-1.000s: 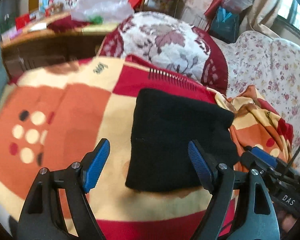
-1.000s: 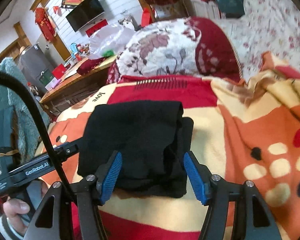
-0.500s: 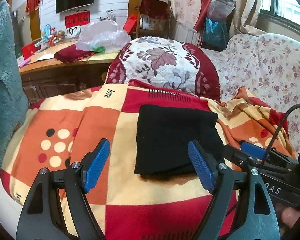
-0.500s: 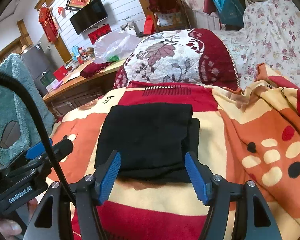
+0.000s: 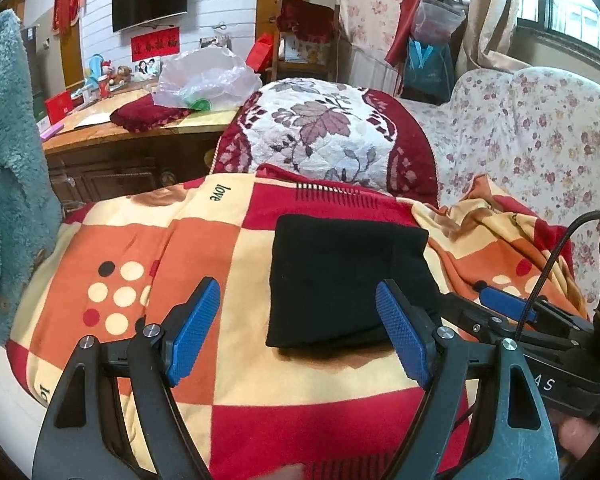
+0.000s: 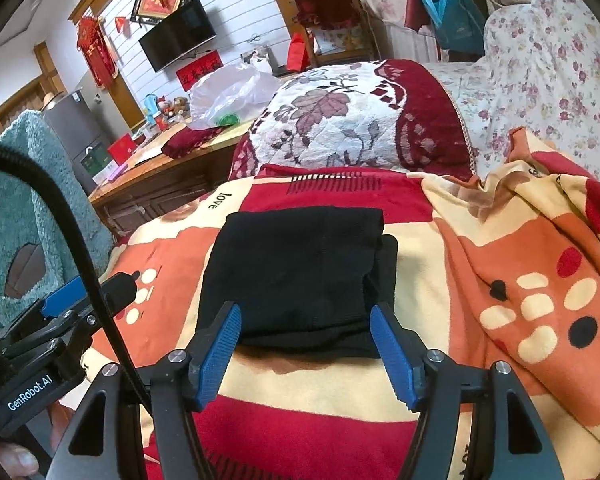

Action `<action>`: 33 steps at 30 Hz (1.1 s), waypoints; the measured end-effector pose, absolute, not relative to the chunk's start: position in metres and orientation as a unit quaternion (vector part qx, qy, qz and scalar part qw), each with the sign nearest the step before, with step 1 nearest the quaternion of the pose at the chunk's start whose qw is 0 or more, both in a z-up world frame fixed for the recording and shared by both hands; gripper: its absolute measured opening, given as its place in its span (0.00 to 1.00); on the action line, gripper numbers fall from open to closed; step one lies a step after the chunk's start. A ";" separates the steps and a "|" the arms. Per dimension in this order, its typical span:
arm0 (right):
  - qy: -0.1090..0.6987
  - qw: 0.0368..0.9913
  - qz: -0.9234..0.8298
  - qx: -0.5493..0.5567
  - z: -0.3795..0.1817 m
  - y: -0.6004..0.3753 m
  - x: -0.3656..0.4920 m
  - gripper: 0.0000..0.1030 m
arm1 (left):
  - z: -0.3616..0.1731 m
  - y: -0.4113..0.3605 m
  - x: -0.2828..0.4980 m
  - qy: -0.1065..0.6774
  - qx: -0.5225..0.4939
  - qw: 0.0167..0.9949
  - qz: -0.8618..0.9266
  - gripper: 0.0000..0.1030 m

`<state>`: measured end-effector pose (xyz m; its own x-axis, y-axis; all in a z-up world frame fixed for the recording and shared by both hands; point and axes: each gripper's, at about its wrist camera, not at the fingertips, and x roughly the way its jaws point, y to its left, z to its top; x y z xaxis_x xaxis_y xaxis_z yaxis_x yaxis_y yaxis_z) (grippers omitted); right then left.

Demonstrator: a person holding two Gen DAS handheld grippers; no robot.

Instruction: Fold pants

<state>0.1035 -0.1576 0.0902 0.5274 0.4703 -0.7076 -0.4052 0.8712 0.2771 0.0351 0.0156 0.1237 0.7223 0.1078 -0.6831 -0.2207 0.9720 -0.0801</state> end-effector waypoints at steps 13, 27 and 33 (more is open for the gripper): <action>0.426 0.868 0.252 0.035 0.083 -0.155 0.106 0.64 | 0.117 0.013 0.041 0.373 -0.079 0.920 0.088 0.79; 0.437 0.863 0.251 0.041 0.075 -0.157 0.110 0.64 | 0.111 0.009 0.046 0.381 -0.073 0.918 0.082 0.79; 0.439 0.862 0.251 0.042 0.075 -0.157 0.110 0.64 | 0.107 0.007 0.048 0.384 -0.074 0.917 0.083 0.79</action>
